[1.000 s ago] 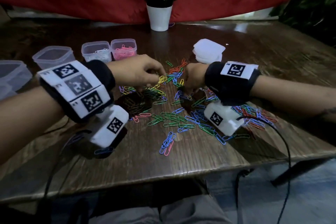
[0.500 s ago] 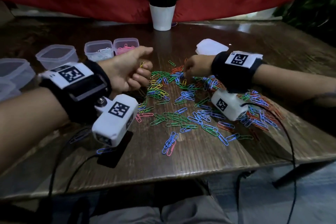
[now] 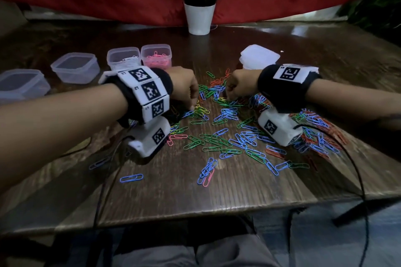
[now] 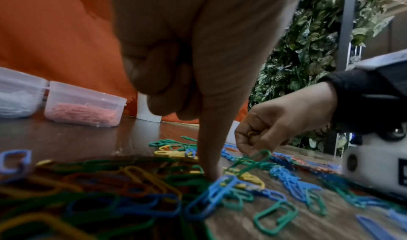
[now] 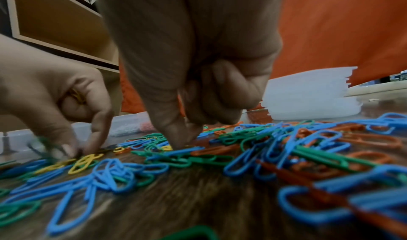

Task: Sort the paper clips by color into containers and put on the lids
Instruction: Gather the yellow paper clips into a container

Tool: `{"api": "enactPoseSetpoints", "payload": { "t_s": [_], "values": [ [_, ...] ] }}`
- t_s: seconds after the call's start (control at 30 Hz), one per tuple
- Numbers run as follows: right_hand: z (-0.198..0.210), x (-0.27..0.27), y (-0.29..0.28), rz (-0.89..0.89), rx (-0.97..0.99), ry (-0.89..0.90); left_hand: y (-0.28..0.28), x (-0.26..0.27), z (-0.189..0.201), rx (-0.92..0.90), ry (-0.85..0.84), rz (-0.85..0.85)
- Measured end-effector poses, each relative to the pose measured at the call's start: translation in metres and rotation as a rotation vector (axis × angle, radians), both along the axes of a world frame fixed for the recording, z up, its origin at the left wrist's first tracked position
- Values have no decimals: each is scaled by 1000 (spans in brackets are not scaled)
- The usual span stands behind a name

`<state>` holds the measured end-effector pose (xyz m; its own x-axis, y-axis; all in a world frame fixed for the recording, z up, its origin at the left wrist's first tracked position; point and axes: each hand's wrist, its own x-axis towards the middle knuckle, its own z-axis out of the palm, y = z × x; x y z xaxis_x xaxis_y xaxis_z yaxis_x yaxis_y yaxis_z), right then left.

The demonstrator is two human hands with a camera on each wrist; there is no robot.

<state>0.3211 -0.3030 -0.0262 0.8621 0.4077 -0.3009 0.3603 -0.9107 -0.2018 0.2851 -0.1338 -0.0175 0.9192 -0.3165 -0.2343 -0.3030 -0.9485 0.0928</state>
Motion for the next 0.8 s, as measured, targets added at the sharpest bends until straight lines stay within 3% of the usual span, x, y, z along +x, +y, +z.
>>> {"api": "enactPoseSetpoints", "payload": {
  "t_s": [0.17, 0.27, 0.37, 0.47, 0.63, 0.73, 0.8],
  "values": [
    [2, 0, 1, -2, 73, -1, 13, 0, -1, -68, 134, -11],
    [4, 0, 5, -11, 73, 24, 14, -1, 0, -202, 85, -1],
    [3, -3, 8, -103, 52, 87, 1, -2, 2, -125, -56, -66],
    [2, -3, 3, -191, 48, 104, -14, -5, 1, -14, -49, -158],
    [6, -4, -13, -378, 502, 325, -18, -4, 2, 3, 33, -176],
    [11, -11, -15, -369, 688, 467, -10, -1, 2, -194, 183, -45],
    [13, -15, -12, -375, 770, 530, -3, 2, 5, -385, 299, 141]
  ]
}}
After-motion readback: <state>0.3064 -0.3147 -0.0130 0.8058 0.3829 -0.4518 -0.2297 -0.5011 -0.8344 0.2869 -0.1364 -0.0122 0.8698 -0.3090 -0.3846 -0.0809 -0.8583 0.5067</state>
